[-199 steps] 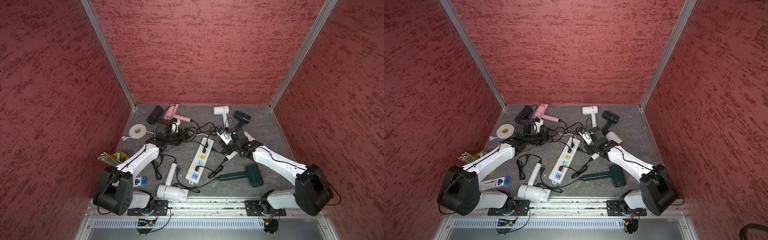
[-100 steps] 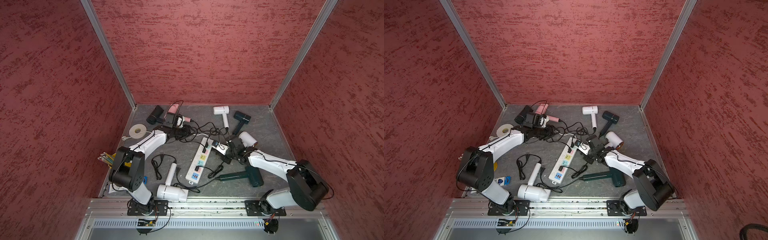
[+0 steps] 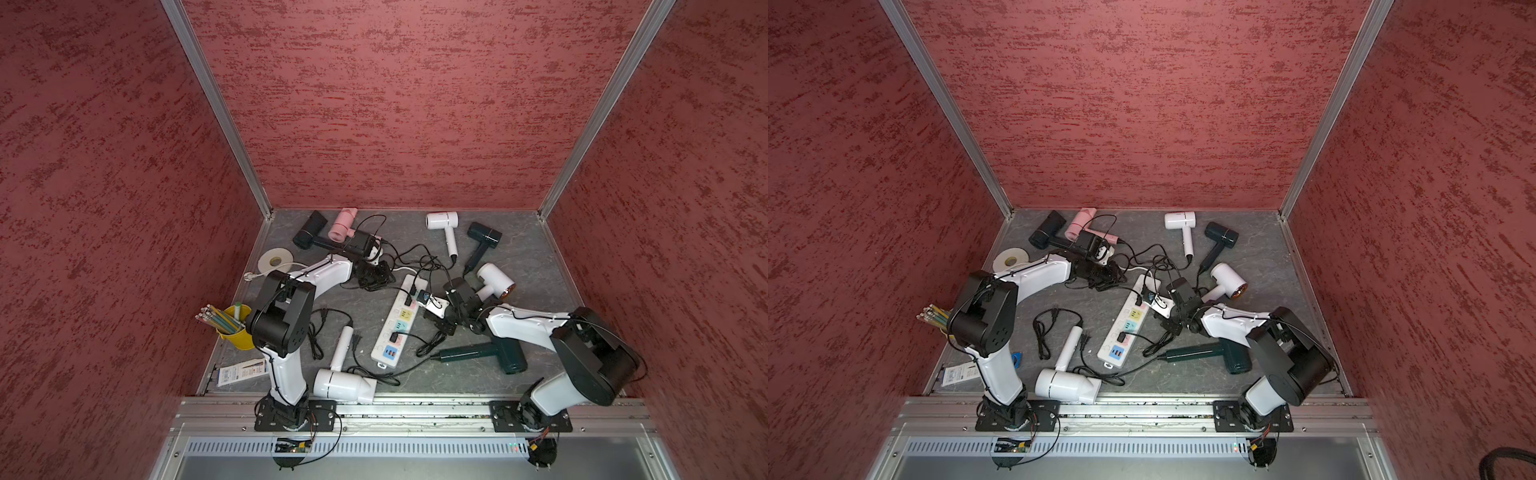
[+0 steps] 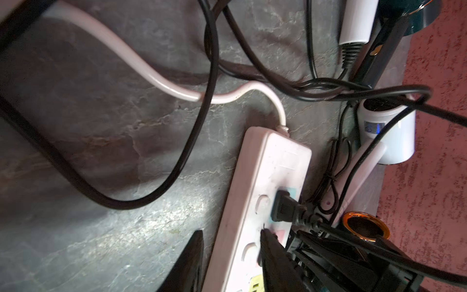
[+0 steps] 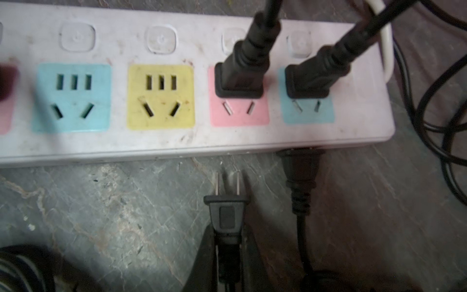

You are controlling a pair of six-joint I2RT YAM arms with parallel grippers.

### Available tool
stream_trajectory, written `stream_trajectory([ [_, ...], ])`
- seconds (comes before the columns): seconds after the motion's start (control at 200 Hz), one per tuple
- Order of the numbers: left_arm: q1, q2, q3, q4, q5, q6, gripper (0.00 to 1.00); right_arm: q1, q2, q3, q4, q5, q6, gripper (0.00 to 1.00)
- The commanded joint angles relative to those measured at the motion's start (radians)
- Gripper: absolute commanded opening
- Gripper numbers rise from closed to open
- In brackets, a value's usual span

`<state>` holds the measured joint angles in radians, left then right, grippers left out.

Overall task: Charge the blow dryers
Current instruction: Insert the plug into the socket.

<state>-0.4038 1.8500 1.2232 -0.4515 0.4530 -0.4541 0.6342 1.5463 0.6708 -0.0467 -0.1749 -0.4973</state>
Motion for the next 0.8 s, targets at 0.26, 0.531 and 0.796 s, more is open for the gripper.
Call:
stream_trajectory([
  [0.26, -0.009, 0.043, -0.016, 0.005, -0.008, 0.038, 0.37, 0.004, -0.021, -0.030, 0.074, -0.018, -0.010, 0.00],
  [0.531, -0.010, 0.094, 0.002, 0.002, 0.009, 0.052, 0.35, -0.008, -0.032, -0.034, 0.117, -0.009, -0.044, 0.00],
  [0.796, -0.020, 0.129, 0.024, 0.005, 0.032, 0.051, 0.33, -0.015, 0.001, 0.015, 0.081, -0.031, -0.064, 0.00],
])
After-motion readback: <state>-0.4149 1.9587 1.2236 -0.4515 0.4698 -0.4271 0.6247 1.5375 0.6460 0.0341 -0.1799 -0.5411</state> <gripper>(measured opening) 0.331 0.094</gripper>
